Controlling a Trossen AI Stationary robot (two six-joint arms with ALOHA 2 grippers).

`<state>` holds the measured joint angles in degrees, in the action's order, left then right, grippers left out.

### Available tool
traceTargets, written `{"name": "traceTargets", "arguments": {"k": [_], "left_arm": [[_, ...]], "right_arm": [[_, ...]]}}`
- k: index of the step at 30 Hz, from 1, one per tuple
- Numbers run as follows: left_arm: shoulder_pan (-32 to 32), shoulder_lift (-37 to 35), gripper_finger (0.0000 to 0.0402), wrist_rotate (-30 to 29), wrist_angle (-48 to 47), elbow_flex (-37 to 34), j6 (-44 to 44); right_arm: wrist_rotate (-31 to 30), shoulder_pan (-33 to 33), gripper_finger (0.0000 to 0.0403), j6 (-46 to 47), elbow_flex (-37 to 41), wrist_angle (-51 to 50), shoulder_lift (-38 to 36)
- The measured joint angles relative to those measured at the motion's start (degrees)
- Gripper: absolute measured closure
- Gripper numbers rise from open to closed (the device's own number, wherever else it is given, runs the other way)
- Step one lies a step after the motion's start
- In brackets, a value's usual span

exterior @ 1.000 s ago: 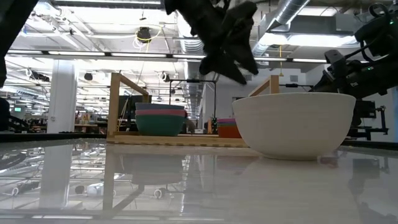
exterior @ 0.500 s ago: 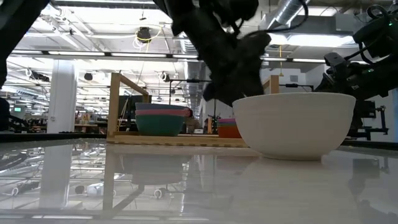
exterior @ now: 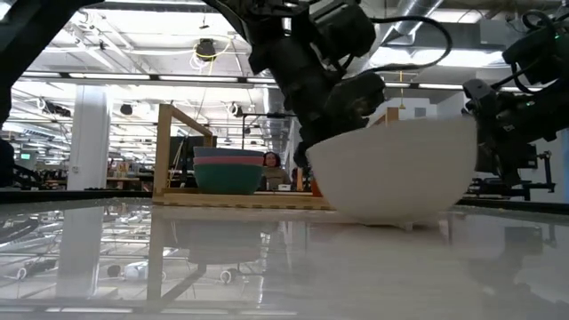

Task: Place and stack bowls onto a shelf
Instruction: Stack the large white bowl on top of the large blue bowl on the shelf

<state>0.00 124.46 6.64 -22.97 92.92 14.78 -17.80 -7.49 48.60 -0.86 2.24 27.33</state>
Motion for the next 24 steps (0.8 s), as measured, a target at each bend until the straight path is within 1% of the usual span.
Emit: {"name": "traceTargets", "arguments": {"k": [3,5,6,8,11,12,14,16,18,20,24], "left_arm": [[0.02,-0.9,0.0398,1.78,-3.35,0.52,-1.79],[0.33,-1.5,0.0399,3.45,-7.91,3.4,-4.96],[0.63,-1.78,0.04,3.55,-11.91,5.38,-7.25],[1.7,-2.22,0.04,3.18,-20.46,10.6,-13.06],[4.42,-2.23,0.0401,0.66,-33.76,19.33,-24.48],[5.55,-2.23,0.0401,-0.09,-37.03,21.68,-28.27],[8.08,-2.25,0.0401,-1.89,-40.34,26.03,-35.42],[11.26,-2.25,0.0401,-2.14,-45.33,30.24,-42.77],[14.84,-2.28,0.0401,-2.55,-47.93,33.61,-49.58],[18.73,-2.32,0.0401,-3.07,-48.58,35.66,-55.26],[26.51,-2.25,0.0401,-3.05,-48.37,38.21,-62.88]], "right_arm": [[-0.01,0.0,0.0214,0.04,0.0,-0.05,0.11],[-0.02,0.0,0.0214,0.04,0.0,-0.04,0.11],[-0.06,0.0,0.0214,0.15,0.0,-0.04,0.11],[-0.1,-0.01,0.0214,0.46,0.0,-0.19,0.1],[-0.13,-0.04,0.0214,0.63,0.0,-0.11,0.11],[-0.14,-0.04,0.0214,0.64,0.0,-0.1,0.11],[-0.13,-0.04,0.0214,1.03,0.0,-0.11,0.11],[-0.15,-0.04,0.0214,1.35,0.0,-0.11,0.11],[-0.17,-0.04,0.0214,1.41,0.0,-0.11,0.11],[-0.17,-0.04,0.0214,1.76,0.0,-0.11,0.11],[-0.35,-0.11,0.0214,3.88,0.0,-0.11,0.11]]}}
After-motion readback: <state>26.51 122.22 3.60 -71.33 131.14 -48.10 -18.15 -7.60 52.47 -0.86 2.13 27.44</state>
